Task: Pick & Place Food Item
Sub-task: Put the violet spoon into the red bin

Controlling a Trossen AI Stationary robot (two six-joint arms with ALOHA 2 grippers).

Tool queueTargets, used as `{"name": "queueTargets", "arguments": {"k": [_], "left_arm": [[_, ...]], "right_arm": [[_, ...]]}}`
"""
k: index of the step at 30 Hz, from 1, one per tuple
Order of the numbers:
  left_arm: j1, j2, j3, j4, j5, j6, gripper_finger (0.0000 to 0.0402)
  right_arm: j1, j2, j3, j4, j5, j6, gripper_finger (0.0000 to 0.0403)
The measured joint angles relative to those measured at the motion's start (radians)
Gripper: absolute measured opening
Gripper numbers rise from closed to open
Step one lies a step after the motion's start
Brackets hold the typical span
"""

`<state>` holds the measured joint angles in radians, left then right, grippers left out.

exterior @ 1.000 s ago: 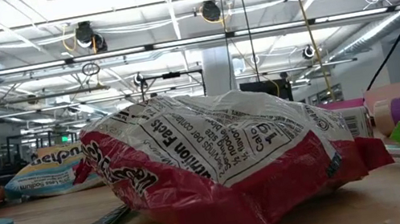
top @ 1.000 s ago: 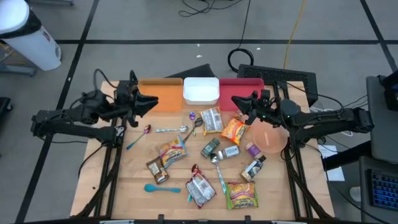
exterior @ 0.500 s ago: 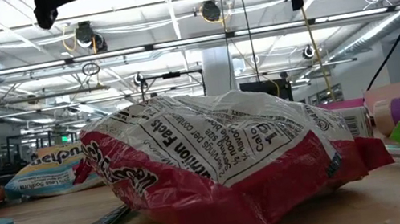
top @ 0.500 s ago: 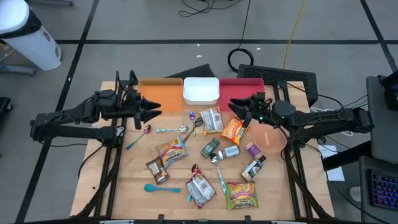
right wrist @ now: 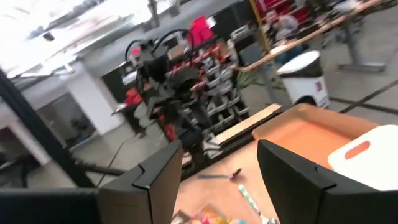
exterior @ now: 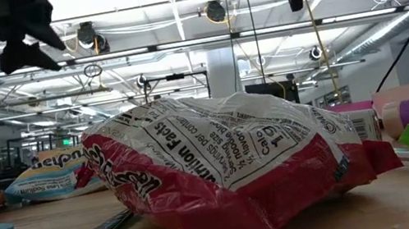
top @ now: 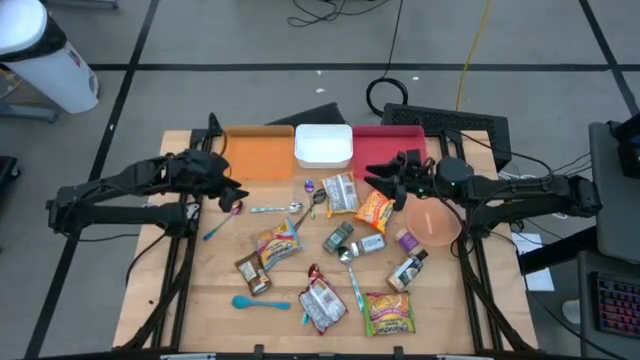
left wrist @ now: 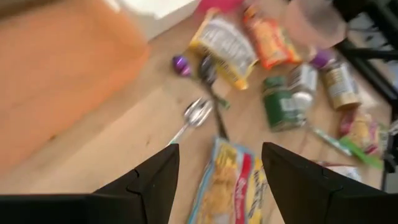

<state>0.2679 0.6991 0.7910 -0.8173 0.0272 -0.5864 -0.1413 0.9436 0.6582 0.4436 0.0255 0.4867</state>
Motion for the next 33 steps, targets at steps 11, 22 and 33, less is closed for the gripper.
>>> {"name": "queueTargets", "arguments": {"k": [11, 22, 33], "left_arm": [[0.103, 0.091, 0.000, -0.135, 0.010, -0.074, 0.0239], [0.215, 0.269, 0.000, -0.248, 0.026, 0.030, 0.0239], [0.249, 0.424, 0.000, -0.227, 0.086, 0.226, 0.0239]], "right_arm": [[-0.223, 0.000, 0.000, -0.107, -0.503, 0.110, 0.0205], [-0.241, 0.000, 0.000, -0.137, -0.558, 0.101, 0.0201], [-0.248, 0.000, 0.000, -0.142, -0.467, 0.057, 0.0201]]}}
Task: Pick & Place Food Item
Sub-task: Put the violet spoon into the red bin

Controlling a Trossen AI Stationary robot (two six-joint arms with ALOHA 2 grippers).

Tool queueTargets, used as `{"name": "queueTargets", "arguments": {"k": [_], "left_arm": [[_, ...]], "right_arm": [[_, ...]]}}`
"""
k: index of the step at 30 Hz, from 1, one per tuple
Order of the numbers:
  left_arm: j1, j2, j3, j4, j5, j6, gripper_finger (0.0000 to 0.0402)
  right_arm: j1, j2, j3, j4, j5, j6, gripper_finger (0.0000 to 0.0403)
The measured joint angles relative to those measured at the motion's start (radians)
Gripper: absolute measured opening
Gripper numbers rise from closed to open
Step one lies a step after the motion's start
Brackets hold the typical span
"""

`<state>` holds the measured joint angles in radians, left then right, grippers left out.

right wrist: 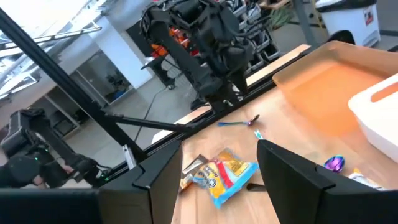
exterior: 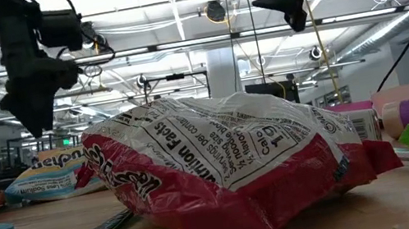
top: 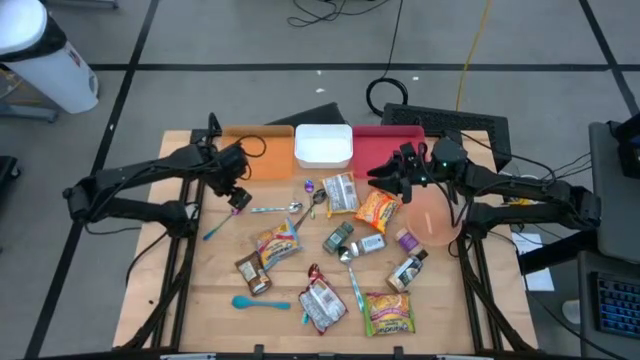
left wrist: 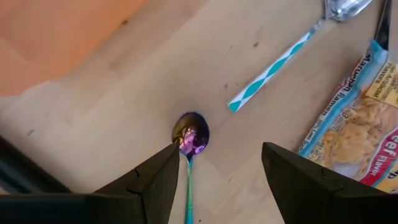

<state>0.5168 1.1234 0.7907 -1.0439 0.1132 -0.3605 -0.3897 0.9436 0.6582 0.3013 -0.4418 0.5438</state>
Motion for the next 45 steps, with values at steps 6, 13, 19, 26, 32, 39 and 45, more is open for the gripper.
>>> {"name": "queueTargets", "arguments": {"k": [6, 13, 19, 26, 32, 39, 45], "left_arm": [[-0.007, 0.083, 0.000, 0.001, -0.032, -0.107, 0.0239], [-0.100, 0.158, 0.000, 0.000, -0.121, -0.349, 0.0239], [-0.191, 0.206, -0.001, -0.006, -0.163, -0.538, 0.0239], [-0.262, 0.292, -0.001, -0.001, -0.173, -0.633, 0.0239], [-0.305, 0.347, -0.001, 0.000, -0.223, -0.649, 0.0239], [-0.325, 0.357, -0.001, 0.001, -0.294, -0.686, 0.0239], [-0.328, 0.357, -0.001, 0.004, -0.317, -0.665, 0.0239]], "right_arm": [[-0.003, 0.000, 0.000, -0.008, 0.003, -0.001, 0.0201], [-0.003, 0.000, 0.000, -0.029, 0.080, -0.019, 0.0201], [-0.003, 0.000, 0.000, -0.046, 0.080, -0.076, 0.0201], [-0.003, 0.000, 0.000, -0.053, 0.161, -0.108, 0.0201], [-0.003, 0.000, 0.000, -0.073, 0.180, -0.121, 0.0201], [-0.003, 0.000, 0.000, -0.122, 0.180, -0.126, 0.0201], [-0.003, 0.000, 0.000, -0.132, 0.181, -0.145, 0.0201]]}}
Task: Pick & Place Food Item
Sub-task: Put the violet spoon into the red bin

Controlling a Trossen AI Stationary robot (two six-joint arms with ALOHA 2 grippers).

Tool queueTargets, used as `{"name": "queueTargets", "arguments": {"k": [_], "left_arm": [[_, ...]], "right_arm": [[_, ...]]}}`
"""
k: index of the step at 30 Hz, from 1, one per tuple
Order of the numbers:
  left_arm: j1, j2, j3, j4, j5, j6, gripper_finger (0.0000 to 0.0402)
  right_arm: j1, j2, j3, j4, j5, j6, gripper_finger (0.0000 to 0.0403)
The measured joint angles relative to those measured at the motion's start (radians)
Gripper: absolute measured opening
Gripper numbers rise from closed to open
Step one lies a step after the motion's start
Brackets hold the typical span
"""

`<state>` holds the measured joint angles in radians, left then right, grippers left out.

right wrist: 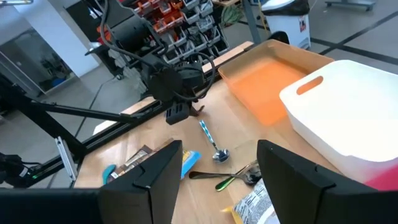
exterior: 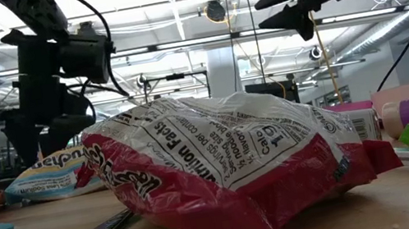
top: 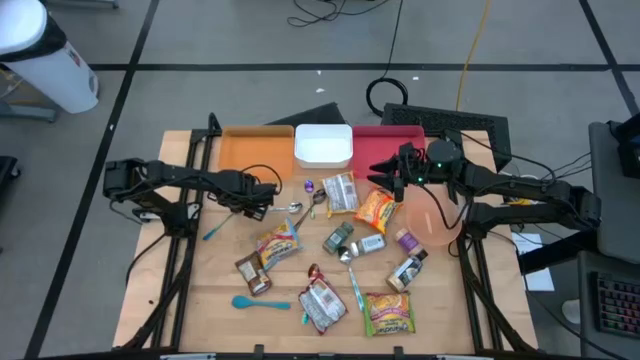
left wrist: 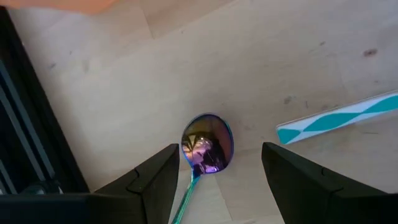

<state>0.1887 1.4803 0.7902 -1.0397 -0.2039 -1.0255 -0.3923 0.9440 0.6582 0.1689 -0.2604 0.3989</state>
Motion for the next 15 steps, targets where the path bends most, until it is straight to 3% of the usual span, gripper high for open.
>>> {"name": "queueTargets", "arguments": {"k": [15], "left_arm": [[0.000, 0.069, 0.000, -0.002, 0.020, 0.001, 0.0239]], "right_arm": [[0.000, 0.000, 0.000, -0.002, 0.006, -0.026, 0.0201]]}}
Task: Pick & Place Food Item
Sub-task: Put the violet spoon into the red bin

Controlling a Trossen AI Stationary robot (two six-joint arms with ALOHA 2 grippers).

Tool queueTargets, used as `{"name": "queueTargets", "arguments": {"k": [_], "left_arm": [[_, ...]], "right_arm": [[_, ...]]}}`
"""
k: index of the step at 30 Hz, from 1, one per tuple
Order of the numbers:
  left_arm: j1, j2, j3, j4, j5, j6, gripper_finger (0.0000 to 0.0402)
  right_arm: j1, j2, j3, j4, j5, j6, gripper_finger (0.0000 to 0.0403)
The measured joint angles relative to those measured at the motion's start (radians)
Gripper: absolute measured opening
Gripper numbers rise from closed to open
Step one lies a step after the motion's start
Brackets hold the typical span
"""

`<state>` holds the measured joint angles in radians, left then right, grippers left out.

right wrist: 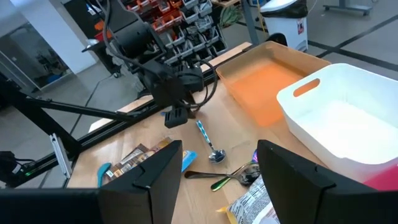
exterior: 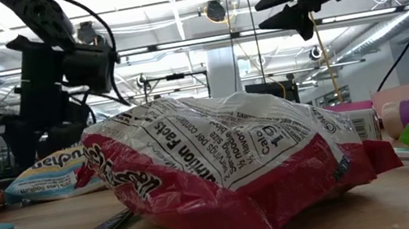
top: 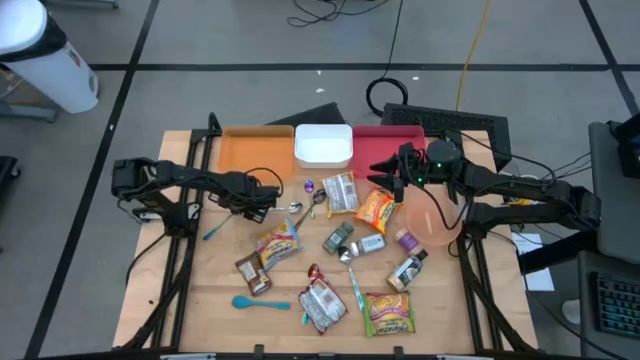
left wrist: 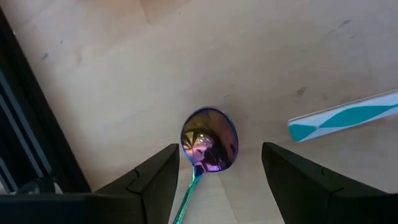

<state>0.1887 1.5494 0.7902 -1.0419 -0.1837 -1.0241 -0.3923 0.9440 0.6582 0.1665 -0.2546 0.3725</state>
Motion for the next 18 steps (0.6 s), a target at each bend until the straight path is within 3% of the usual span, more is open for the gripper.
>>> {"name": "queueTargets", "arguments": {"k": [8, 18], "left_arm": [[-0.001, 0.038, 0.000, 0.000, 0.000, -0.008, 0.0223], [-0.001, 0.037, 0.000, 0.036, 0.000, -0.022, 0.0096]], "right_arm": [[0.000, 0.000, 0.000, -0.002, 0.000, 0.000, 0.0201], [0.000, 0.000, 0.000, -0.018, 0.000, 0.007, 0.0201]]}}
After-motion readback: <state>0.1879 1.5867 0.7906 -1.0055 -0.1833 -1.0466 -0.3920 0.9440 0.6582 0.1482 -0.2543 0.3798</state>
